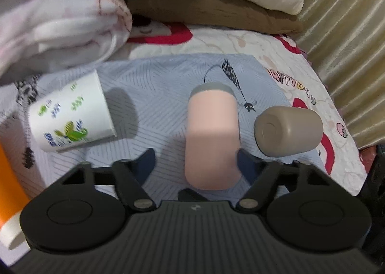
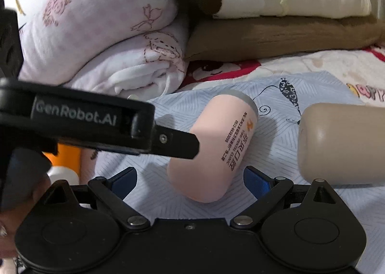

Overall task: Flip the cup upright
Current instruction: 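Move the left tool toward the lying pink cup while the right tool approaches it, then close the left gripper around the pink cup's body near its base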

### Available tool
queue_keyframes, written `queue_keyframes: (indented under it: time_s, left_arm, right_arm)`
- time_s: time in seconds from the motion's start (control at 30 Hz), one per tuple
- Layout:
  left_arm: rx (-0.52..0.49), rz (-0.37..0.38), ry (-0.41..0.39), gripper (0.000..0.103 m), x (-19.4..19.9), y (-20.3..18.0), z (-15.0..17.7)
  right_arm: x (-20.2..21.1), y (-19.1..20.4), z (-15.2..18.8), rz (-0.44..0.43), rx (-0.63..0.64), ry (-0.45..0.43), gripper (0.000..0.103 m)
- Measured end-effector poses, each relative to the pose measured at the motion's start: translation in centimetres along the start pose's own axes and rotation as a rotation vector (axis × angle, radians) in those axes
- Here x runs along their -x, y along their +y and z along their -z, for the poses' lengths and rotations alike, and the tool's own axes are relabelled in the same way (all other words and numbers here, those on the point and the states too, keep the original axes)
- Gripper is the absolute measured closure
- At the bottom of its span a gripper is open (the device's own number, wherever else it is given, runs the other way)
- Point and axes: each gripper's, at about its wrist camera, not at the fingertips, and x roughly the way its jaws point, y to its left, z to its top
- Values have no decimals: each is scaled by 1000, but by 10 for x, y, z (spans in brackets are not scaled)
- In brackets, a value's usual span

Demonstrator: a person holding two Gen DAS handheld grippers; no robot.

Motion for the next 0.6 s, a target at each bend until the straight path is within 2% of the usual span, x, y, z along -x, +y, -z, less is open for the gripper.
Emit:
queue_keyframes:
  time_s: [0.03, 0.07, 0.1, 0.2, 0.37, 0.6]
  left_arm:
    - [22, 35, 9, 46, -2, 3, 0]
    - [43, 72, 17, 56, -4, 6, 1]
    - [66, 100, 29, 56, -5, 8, 1]
    - [61, 91, 29, 56, -3, 6, 3]
    - [24, 39, 33, 57, 12, -5, 11]
    - [38, 42, 58, 57, 38, -6, 39]
  right_arm:
    - [-1, -1, 0, -3, -9, 2, 7]
    - [-2, -1, 1, -7, -18, 6, 15]
    - [-3, -2, 1, -3, -20, 24, 22]
    - [-5, 0, 2, 38, -8, 52, 34]
    - [2, 3, 2, -5, -24, 81, 35]
    - [23, 23, 11, -5, -12, 168, 35]
